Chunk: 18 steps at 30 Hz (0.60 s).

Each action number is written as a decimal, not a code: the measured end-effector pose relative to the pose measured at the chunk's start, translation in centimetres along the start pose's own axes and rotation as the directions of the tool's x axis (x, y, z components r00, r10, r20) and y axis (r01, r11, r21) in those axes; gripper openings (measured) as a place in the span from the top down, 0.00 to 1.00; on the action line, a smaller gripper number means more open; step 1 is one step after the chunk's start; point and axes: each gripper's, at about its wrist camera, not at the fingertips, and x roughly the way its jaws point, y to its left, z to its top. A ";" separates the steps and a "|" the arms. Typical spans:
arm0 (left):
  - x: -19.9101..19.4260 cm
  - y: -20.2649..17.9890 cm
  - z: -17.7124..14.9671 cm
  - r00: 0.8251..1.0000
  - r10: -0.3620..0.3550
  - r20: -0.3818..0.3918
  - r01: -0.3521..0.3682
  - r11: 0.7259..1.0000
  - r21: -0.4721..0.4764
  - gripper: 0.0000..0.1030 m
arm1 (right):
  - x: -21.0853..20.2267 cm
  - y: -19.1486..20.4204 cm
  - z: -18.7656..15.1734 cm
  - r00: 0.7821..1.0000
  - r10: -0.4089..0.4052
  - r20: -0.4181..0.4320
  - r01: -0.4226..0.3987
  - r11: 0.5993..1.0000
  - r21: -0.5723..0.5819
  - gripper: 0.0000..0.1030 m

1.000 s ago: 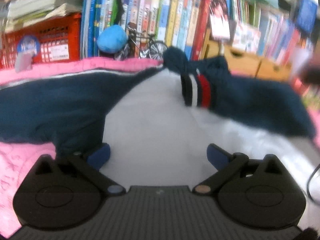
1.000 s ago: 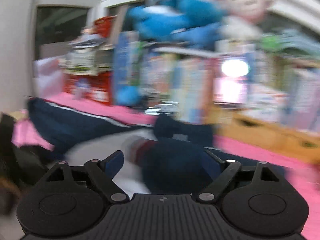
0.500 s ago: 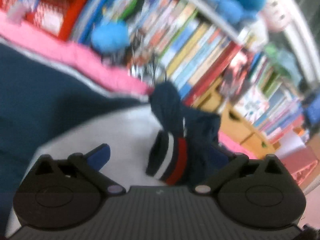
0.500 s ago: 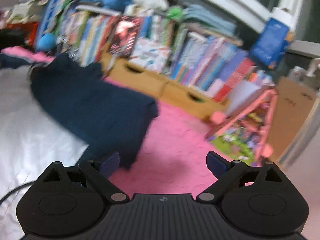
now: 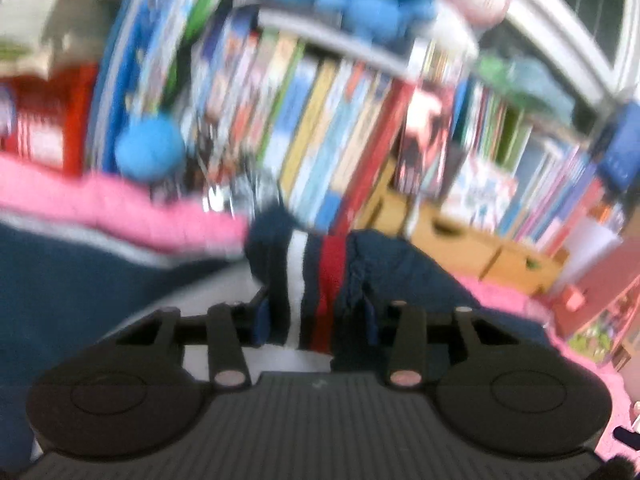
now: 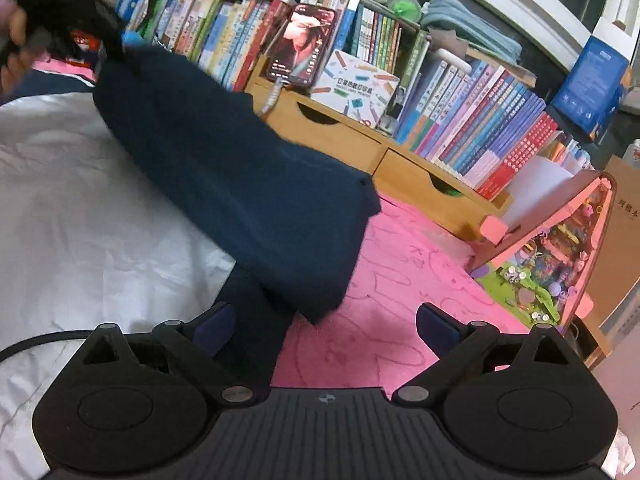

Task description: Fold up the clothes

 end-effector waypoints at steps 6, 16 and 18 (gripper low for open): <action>-2.8 3.2 2.1 0.993 0.091 0.072 -0.094 0.994 0.047 0.60 | 0.3 0.5 1.2 1.000 -0.001 0.009 0.001 1.000 -0.004 0.03; 0.2 7.9 -2.9 0.967 0.227 -0.115 -0.224 0.974 0.041 0.52 | 1.2 4.1 4.4 0.997 0.071 0.003 -0.071 0.993 -0.098 0.01; 0.5 7.9 -3.6 0.967 0.230 -0.107 -0.225 0.973 0.058 0.49 | 1.6 5.0 4.9 0.997 0.083 -0.008 -0.083 0.989 -0.118 0.00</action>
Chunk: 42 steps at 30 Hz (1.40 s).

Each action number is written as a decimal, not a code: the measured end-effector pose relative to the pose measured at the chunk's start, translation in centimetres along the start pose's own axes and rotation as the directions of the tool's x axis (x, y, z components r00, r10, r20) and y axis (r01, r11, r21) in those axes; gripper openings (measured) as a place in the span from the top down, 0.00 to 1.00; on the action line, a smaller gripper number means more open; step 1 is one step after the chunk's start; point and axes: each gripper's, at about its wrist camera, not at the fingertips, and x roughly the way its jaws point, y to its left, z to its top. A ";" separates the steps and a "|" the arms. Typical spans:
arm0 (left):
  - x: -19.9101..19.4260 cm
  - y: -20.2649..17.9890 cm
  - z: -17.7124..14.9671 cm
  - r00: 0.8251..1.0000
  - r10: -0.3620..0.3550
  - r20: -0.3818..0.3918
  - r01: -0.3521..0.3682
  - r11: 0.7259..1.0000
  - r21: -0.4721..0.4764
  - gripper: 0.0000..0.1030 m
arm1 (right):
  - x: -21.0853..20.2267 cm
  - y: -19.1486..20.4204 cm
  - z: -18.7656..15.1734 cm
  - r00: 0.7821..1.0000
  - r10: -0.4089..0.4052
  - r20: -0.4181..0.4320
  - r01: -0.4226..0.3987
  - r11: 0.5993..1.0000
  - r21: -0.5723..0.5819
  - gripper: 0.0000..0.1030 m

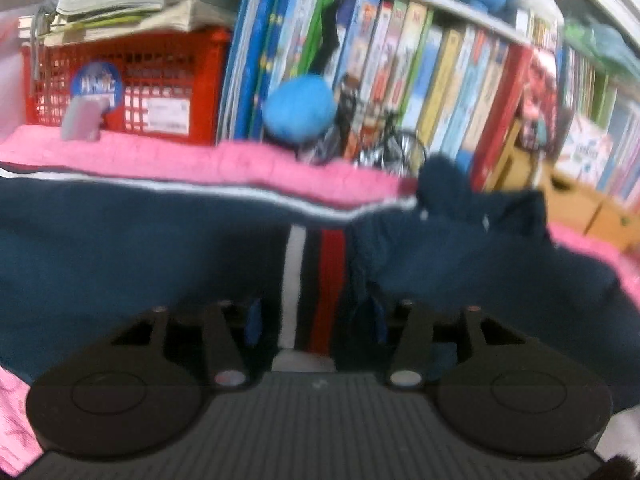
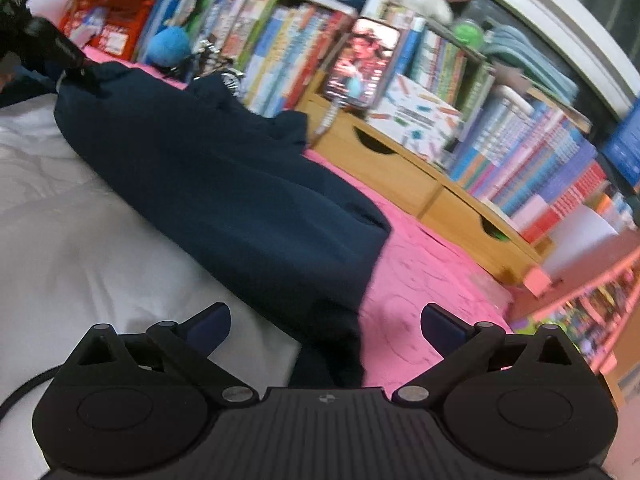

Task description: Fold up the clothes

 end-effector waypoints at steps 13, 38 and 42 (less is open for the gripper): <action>0.1 -0.9 -0.4 0.999 0.033 -0.019 -0.032 0.997 0.073 0.41 | 4.4 -2.1 0.9 0.987 -0.135 -0.090 0.143 0.986 0.086 0.00; 0.2 -0.9 -0.3 0.999 -0.012 -0.030 0.014 0.997 0.071 0.24 | 3.3 -5.6 -2.9 0.963 -0.246 -0.109 0.257 0.961 0.101 0.01; 0.3 -1.1 -0.3 0.999 -0.005 -0.034 0.008 0.996 0.084 0.24 | 2.0 -5.7 -2.2 0.967 -0.213 -0.139 0.234 0.959 0.162 0.03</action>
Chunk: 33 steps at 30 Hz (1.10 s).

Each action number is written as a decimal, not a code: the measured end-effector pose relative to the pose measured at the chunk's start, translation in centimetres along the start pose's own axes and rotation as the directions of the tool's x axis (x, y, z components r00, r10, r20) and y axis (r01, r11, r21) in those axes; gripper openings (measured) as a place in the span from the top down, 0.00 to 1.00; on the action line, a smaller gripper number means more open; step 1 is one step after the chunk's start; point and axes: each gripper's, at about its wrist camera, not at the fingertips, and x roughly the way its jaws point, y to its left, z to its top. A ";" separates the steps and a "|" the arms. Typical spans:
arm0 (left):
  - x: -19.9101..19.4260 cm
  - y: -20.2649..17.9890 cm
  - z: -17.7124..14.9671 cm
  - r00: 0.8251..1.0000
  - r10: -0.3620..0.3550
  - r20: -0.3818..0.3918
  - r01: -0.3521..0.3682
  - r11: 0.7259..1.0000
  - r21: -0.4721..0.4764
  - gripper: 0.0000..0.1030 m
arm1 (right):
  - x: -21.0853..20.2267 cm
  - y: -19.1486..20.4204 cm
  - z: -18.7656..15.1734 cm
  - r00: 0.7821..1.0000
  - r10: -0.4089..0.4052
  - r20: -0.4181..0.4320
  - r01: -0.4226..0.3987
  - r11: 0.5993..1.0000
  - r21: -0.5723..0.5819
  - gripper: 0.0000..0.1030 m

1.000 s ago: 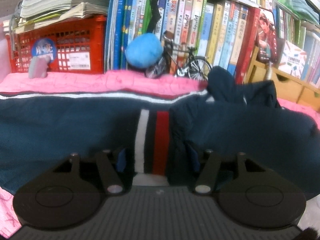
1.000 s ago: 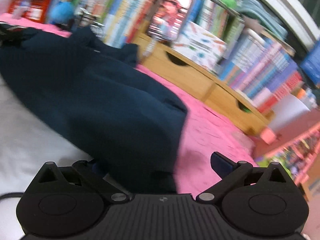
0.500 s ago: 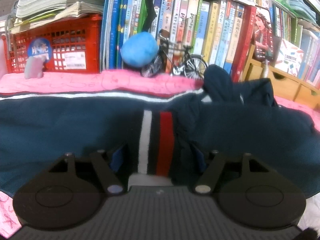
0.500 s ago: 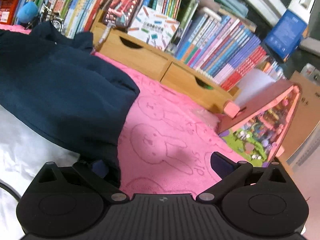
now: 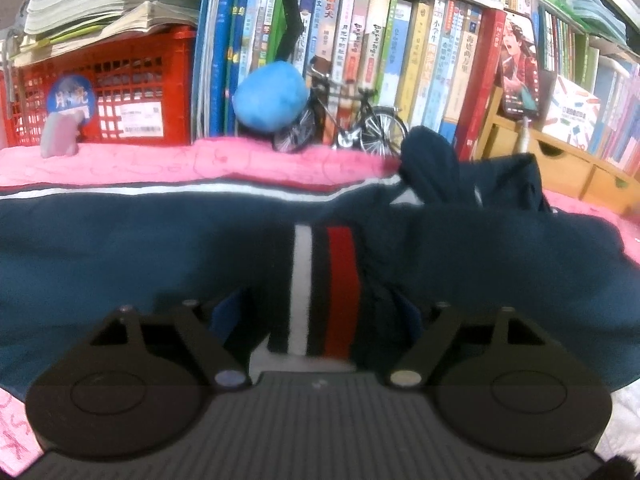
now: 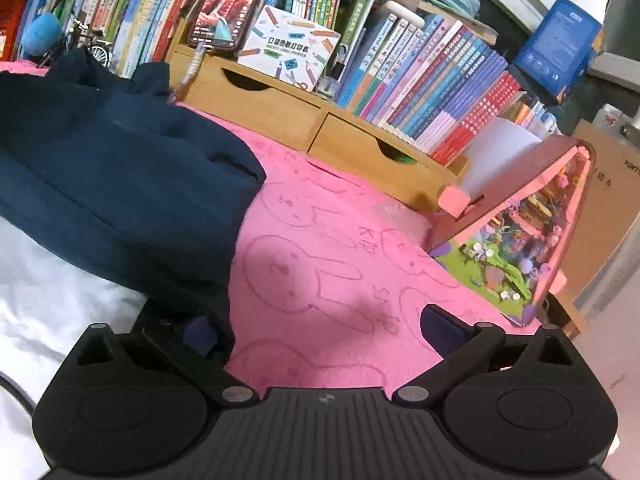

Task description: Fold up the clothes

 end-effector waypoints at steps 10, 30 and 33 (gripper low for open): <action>0.1 -0.5 0.0 1.000 0.018 -0.009 -0.017 0.999 0.030 0.21 | -2.7 5.0 10.2 0.879 0.456 0.138 -0.476 0.853 0.214 0.23; 0.5 -0.5 -0.2 0.999 -0.028 -0.022 0.028 0.999 0.035 0.06 | 13.2 0.7 10.8 0.968 0.228 -0.105 -0.148 0.857 0.494 0.85; 0.4 -0.5 -0.2 0.999 -0.027 -0.020 0.028 0.999 0.031 0.07 | 11.3 1.4 10.7 0.943 0.332 -0.001 -0.295 0.840 0.455 0.79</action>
